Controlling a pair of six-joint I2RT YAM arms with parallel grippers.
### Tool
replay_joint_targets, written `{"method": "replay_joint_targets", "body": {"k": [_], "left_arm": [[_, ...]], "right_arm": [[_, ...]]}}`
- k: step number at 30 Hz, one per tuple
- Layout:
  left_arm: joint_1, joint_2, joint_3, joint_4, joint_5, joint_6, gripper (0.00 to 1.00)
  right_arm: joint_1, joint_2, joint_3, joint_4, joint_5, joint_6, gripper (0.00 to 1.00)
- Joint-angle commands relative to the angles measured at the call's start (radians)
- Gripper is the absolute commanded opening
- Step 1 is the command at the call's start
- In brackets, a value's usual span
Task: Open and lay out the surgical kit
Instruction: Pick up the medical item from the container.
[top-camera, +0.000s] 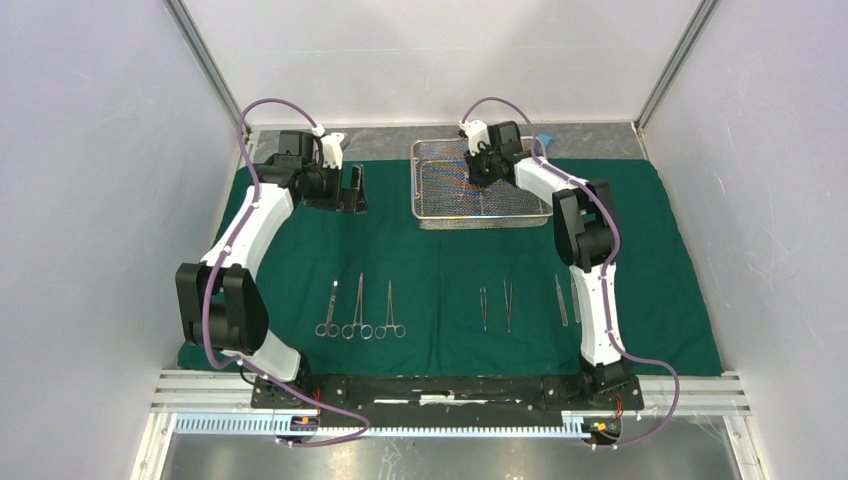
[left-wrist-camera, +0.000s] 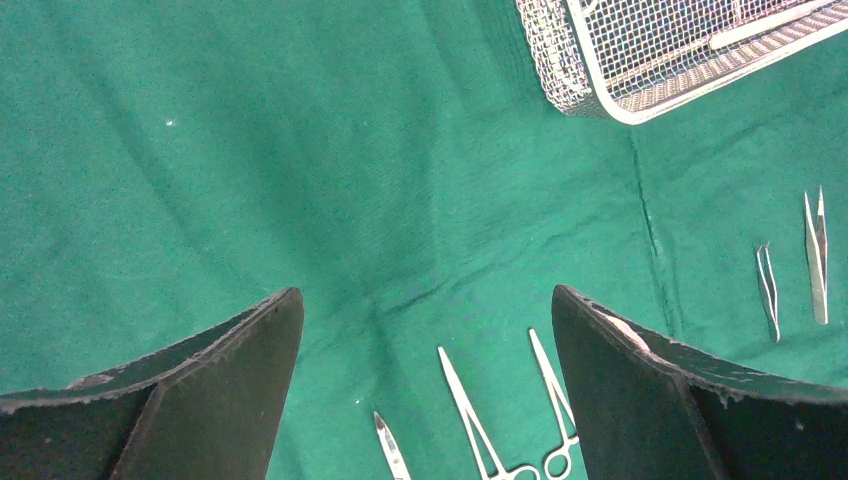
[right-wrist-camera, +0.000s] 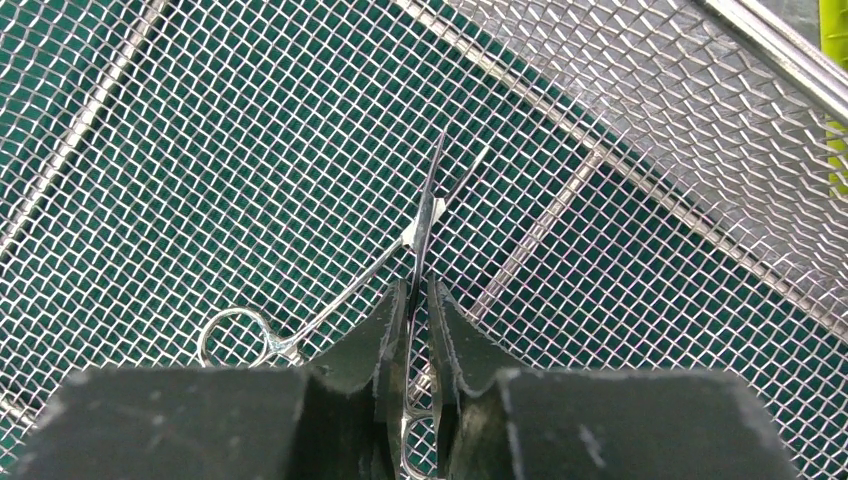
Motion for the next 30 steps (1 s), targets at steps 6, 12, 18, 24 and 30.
{"method": "replay_joint_targets", "body": {"k": [6, 12, 18, 24, 30], "left_arm": [[0.003, -0.008, 0.031, 0.006, 0.033, -0.026, 1.0], [0.004, -0.016, 0.029, 0.006, 0.031, -0.024, 1.0], [0.004, -0.02, 0.029, 0.001, 0.027, -0.017, 1.0], [0.003, -0.019, 0.029, 0.001, 0.028, -0.017, 1.0], [0.004, -0.012, 0.036, 0.001, 0.03, -0.017, 1.0]], "right_arm": [[0.02, -0.023, -0.084, 0.02, 0.087, -0.026, 0.03], [0.014, -0.05, -0.027, 0.009, 0.069, -0.01, 0.0], [0.001, -0.105, -0.01, 0.031, 0.051, 0.026, 0.0], [-0.008, -0.15, -0.012, 0.05, 0.04, 0.051, 0.0], [-0.011, -0.179, -0.025, 0.057, 0.034, 0.058, 0.0]]}}
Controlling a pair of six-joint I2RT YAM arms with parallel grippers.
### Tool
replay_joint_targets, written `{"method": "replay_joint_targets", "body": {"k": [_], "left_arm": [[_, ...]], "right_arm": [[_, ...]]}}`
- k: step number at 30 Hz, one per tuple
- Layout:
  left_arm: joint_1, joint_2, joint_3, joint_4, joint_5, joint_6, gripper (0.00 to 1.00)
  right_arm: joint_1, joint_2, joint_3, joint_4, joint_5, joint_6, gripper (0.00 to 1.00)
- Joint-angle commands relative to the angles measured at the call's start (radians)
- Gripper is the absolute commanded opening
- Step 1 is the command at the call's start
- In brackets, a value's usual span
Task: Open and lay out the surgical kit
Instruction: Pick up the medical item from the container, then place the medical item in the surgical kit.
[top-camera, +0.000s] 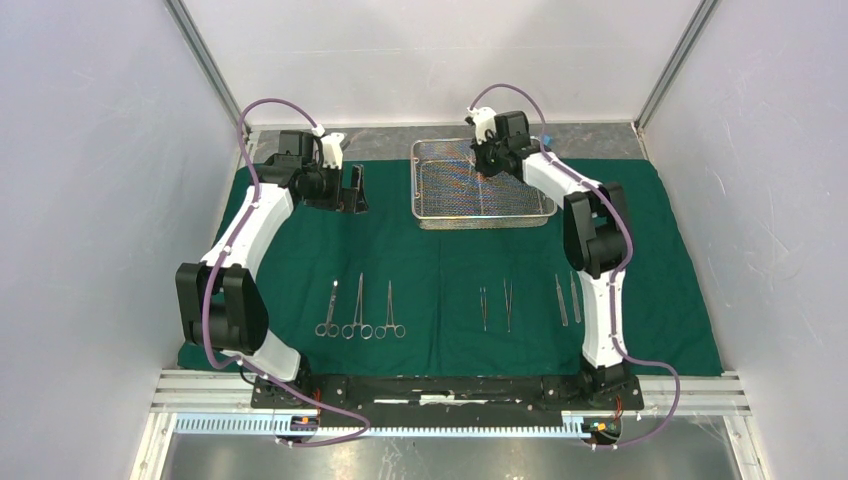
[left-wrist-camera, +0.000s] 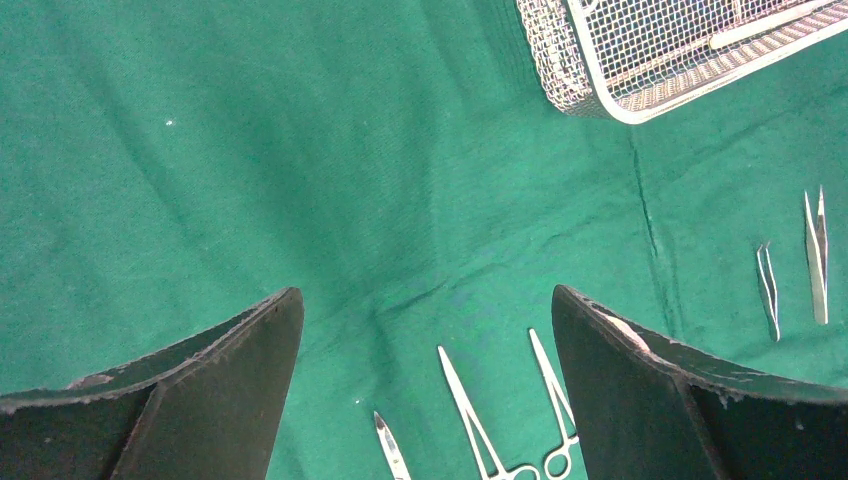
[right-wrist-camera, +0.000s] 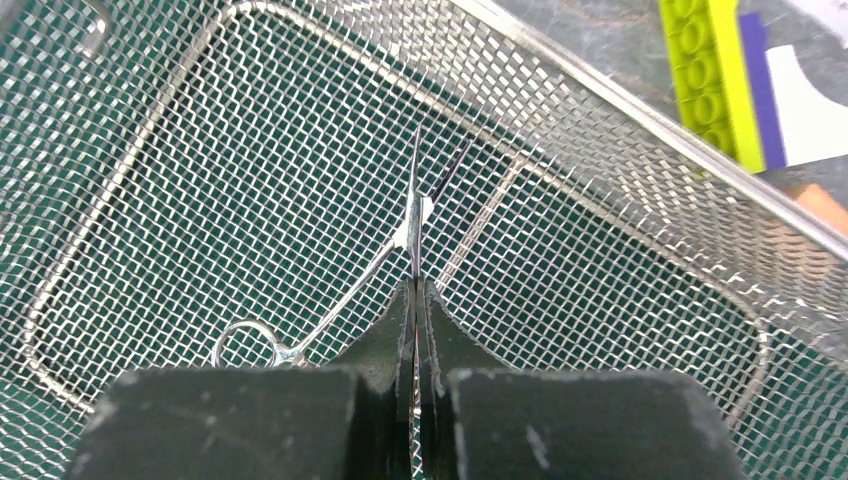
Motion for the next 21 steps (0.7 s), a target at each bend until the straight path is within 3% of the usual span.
{"method": "replay_joint_targets", "body": {"k": [1, 11, 21], "left_arm": [[0.003, -0.01, 0.038, 0.001, 0.031, -0.017, 1.0], [0.003, 0.009, 0.053, 0.062, 0.123, -0.048, 0.99], [-0.049, 0.102, 0.126, 0.334, 0.348, -0.373, 0.89]], "right_arm": [[-0.004, -0.084, 0.02, 0.031, -0.018, 0.021, 0.0], [-0.008, -0.187, -0.032, 0.047, -0.057, 0.046, 0.0], [0.01, -0.393, -0.226, 0.135, -0.127, 0.098, 0.0]]}}
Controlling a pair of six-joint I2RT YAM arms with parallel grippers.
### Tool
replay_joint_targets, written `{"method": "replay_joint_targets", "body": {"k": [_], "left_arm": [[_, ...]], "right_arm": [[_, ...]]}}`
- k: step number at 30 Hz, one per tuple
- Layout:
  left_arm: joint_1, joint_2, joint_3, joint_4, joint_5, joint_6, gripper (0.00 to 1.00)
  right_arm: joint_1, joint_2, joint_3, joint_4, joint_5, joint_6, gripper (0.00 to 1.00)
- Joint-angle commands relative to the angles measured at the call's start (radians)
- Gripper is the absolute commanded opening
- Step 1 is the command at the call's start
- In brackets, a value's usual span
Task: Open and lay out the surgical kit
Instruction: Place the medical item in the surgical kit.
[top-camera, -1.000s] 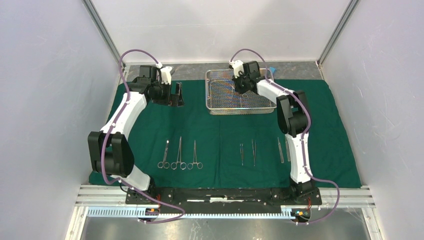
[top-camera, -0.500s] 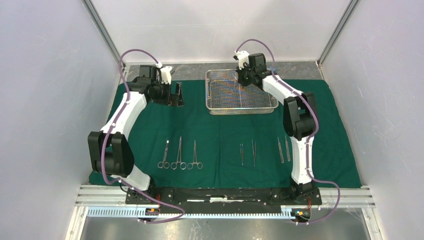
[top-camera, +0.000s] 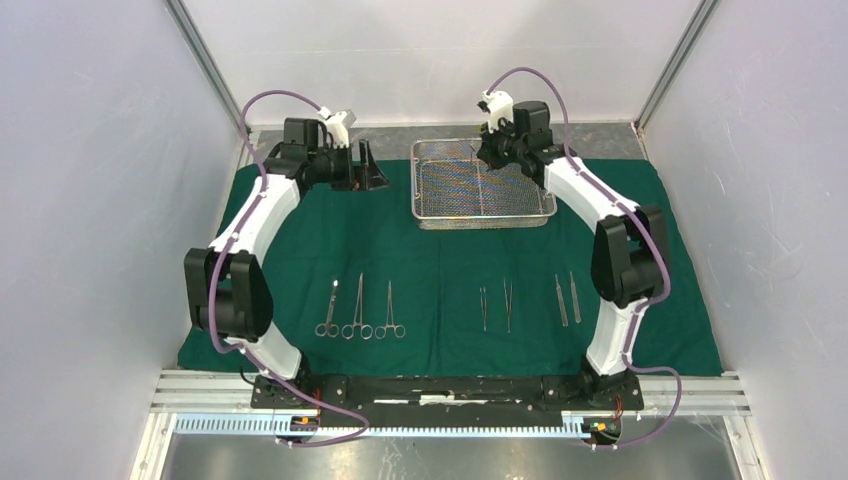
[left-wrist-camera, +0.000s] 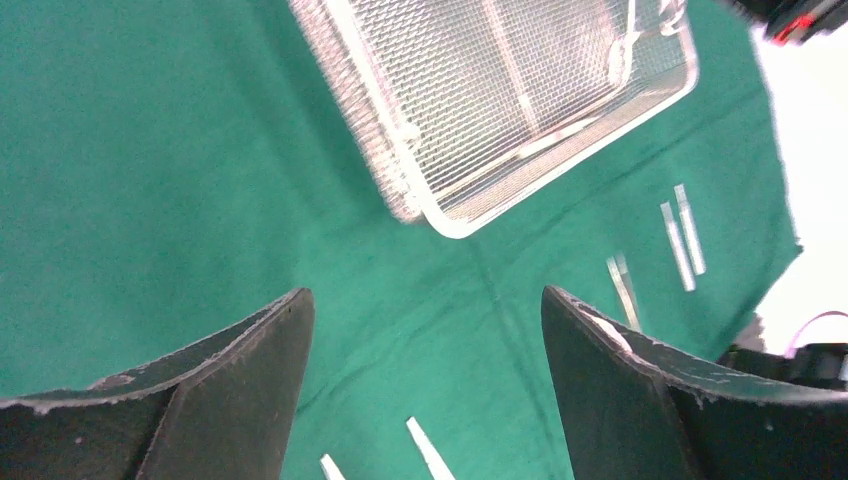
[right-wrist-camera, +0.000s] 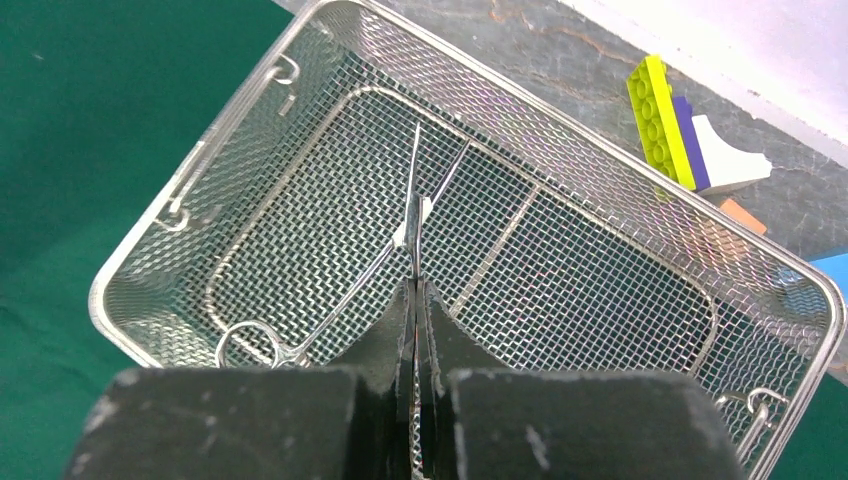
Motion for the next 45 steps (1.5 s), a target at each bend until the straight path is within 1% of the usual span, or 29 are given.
{"method": "replay_joint_targets", "body": {"k": [1, 4, 7, 11, 16, 24, 25, 27, 39, 42, 45], "left_arm": [[-0.051, 0.068, 0.097, 0.211, 0.137, -0.239, 0.89], [-0.09, 0.119, 0.136, 0.324, 0.153, -0.364, 0.87], [-0.141, 0.169, 0.179, 0.417, 0.149, -0.458, 0.83], [-0.204, 0.236, 0.233, 0.453, 0.102, -0.527, 0.78], [-0.244, 0.312, 0.264, 0.476, 0.081, -0.611, 0.71], [-0.287, 0.357, 0.26, 0.492, 0.054, -0.636, 0.72], [-0.288, 0.363, 0.262, 0.526, 0.055, -0.643, 0.72], [-0.292, 0.376, 0.27, 0.537, 0.06, -0.659, 0.71], [-0.302, 0.428, 0.299, 0.553, 0.081, -0.703, 0.55], [-0.301, 0.435, 0.304, 0.553, 0.087, -0.711, 0.49], [-0.302, 0.439, 0.301, 0.559, 0.091, -0.72, 0.46]], "right_arm": [[0.015, -0.122, -0.073, 0.094, -0.059, 0.046, 0.0], [0.029, -0.174, -0.136, 0.133, -0.086, 0.072, 0.0], [0.042, -0.217, -0.196, 0.163, -0.115, 0.094, 0.0], [0.057, -0.261, -0.259, 0.22, -0.136, 0.126, 0.0], [0.066, -0.295, -0.314, 0.249, -0.147, 0.138, 0.0], [0.068, -0.307, -0.348, 0.261, -0.152, 0.14, 0.0], [0.068, -0.305, -0.348, 0.26, -0.154, 0.142, 0.0], [0.068, -0.302, -0.348, 0.262, -0.154, 0.143, 0.0], [0.068, -0.294, -0.345, 0.257, -0.149, 0.139, 0.0], [0.069, -0.291, -0.345, 0.255, -0.148, 0.137, 0.0], [0.068, -0.286, -0.344, 0.254, -0.147, 0.136, 0.0]]}}
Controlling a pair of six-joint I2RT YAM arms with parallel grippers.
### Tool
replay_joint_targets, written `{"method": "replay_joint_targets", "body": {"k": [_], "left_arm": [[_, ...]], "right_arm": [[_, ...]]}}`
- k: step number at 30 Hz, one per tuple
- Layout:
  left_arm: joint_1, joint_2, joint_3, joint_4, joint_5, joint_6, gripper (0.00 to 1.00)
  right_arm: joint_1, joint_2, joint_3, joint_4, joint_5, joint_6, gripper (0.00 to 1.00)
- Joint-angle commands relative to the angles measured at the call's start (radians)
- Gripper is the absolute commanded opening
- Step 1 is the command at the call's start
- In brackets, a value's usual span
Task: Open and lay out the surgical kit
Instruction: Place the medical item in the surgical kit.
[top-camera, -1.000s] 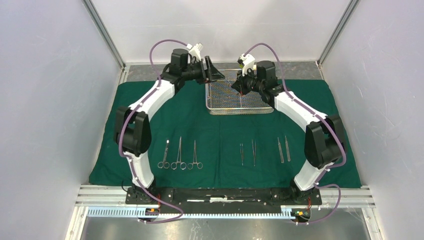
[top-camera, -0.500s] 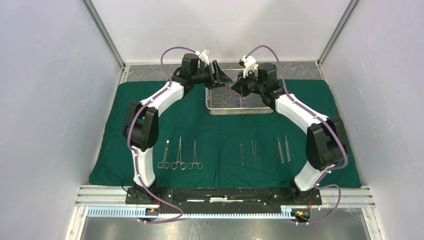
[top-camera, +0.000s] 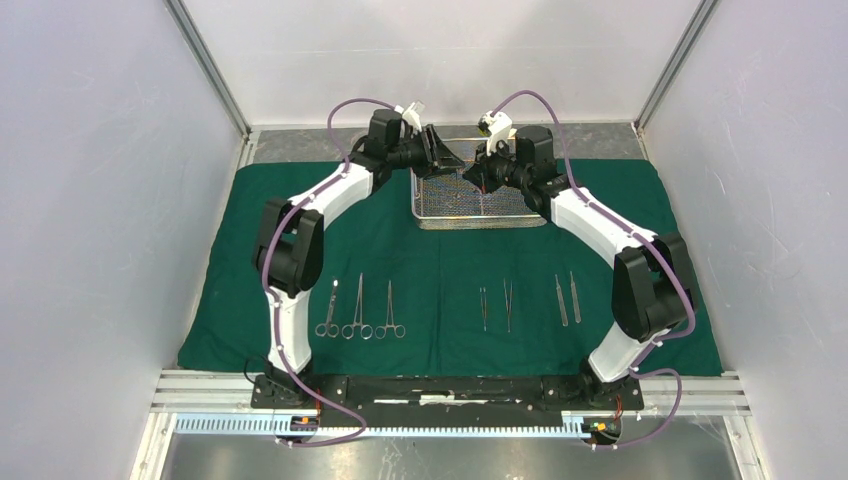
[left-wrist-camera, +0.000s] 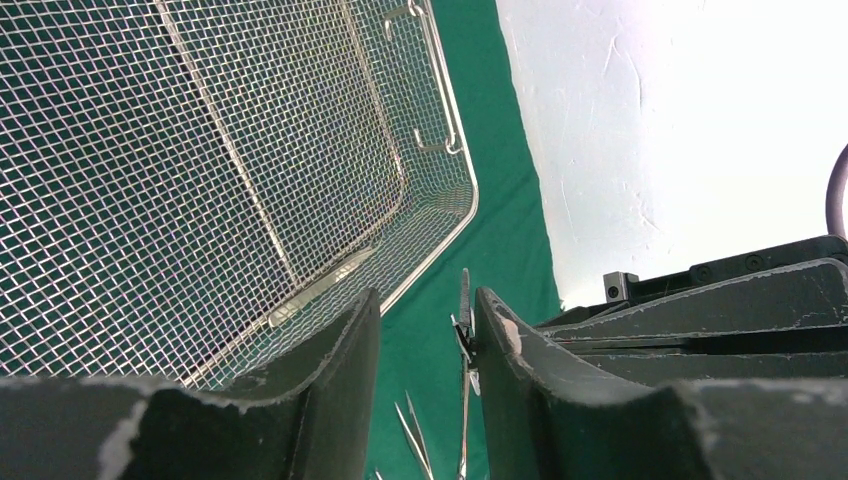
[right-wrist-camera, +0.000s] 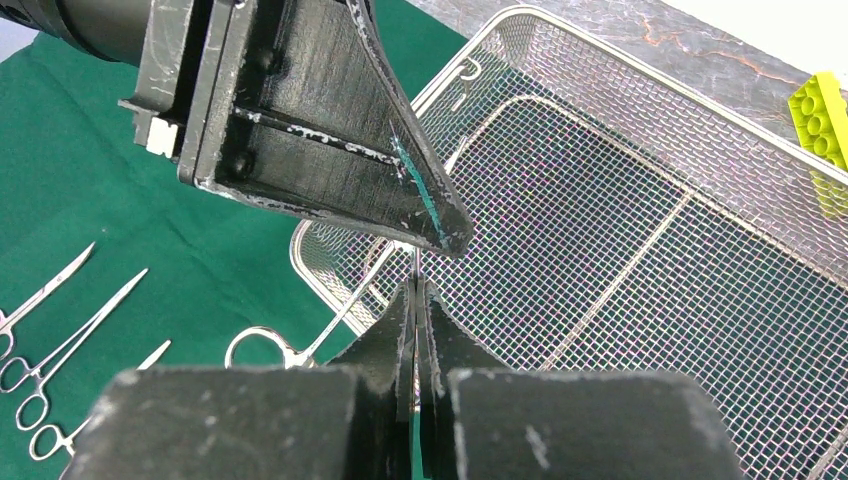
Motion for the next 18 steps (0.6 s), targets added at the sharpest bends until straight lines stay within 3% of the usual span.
{"method": "replay_joint_targets", "body": {"k": [1, 13, 18], "left_arm": [[-0.005, 0.008, 0.043, 0.05, 0.026, -0.051, 0.45], [-0.007, 0.022, 0.047, 0.076, 0.04, -0.084, 0.22], [-0.007, 0.025, 0.054, 0.093, 0.052, -0.098, 0.03]], "right_arm": [[0.004, -0.019, -0.001, 0.038, -0.009, 0.002, 0.0], [0.01, -0.008, -0.007, 0.033, 0.022, -0.018, 0.0], [0.016, -0.002, -0.006, 0.027, 0.028, -0.021, 0.0]]}}
